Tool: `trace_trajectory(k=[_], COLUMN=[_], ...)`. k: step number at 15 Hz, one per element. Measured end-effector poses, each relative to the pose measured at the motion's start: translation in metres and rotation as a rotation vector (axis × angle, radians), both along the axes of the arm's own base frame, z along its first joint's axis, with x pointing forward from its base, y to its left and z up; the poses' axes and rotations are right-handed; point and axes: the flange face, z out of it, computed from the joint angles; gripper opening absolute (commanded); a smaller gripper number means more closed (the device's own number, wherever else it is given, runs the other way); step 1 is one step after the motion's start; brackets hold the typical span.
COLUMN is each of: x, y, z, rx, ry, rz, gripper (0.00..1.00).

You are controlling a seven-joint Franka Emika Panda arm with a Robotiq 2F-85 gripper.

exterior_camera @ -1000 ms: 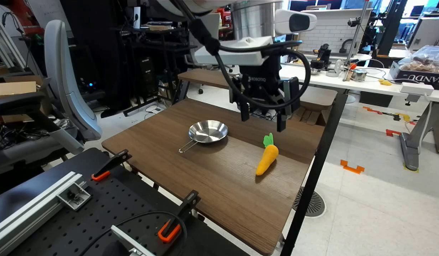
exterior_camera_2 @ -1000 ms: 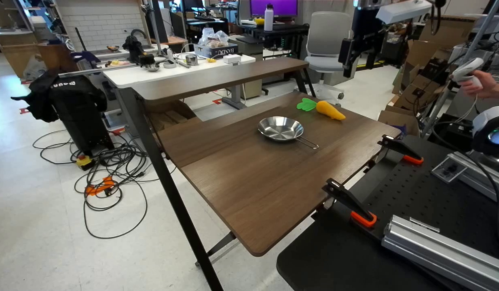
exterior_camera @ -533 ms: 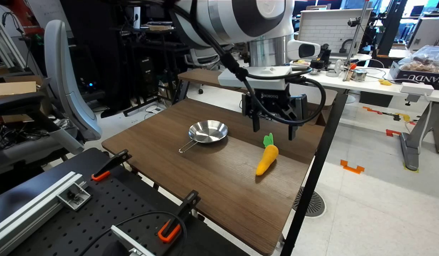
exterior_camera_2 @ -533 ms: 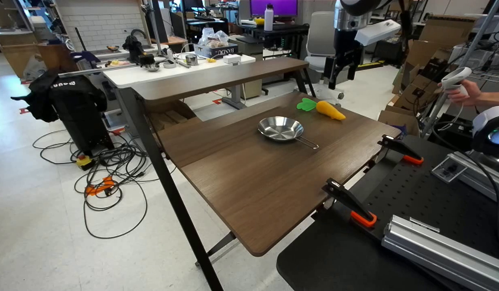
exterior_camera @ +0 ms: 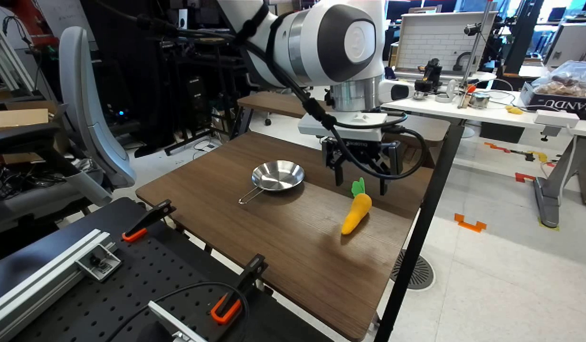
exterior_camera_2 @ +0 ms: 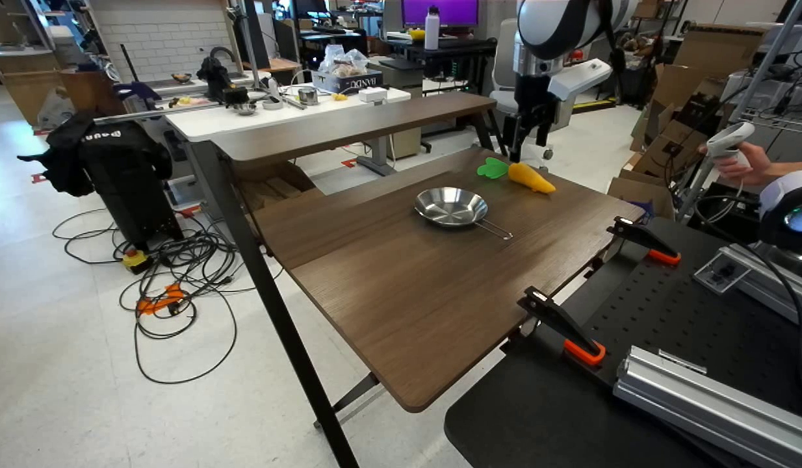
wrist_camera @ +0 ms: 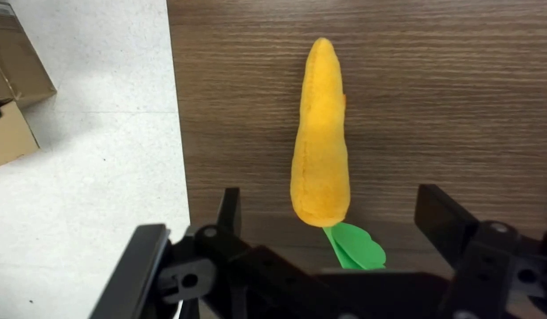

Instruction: Put the carrot plush toy on the pan

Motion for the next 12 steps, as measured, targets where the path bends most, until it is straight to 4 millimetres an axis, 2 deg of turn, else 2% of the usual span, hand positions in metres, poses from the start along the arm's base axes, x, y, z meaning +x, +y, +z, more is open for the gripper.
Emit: trace_trajectory(k=[8, 9, 10, 12], x=[0.000, -0.001, -0.001, -0.003], y=[0.007, 0.007, 0.007, 0.006], z=[-0.028, -0.031, -0.034, -0.038], rx=[0.013, 0.014, 0.015, 0.016], ry=[0.010, 0.015, 0.019, 0.024], rz=[0.030, 0.031, 0.031, 0.034], gripper=[1.00, 0.98, 0.73, 0.71])
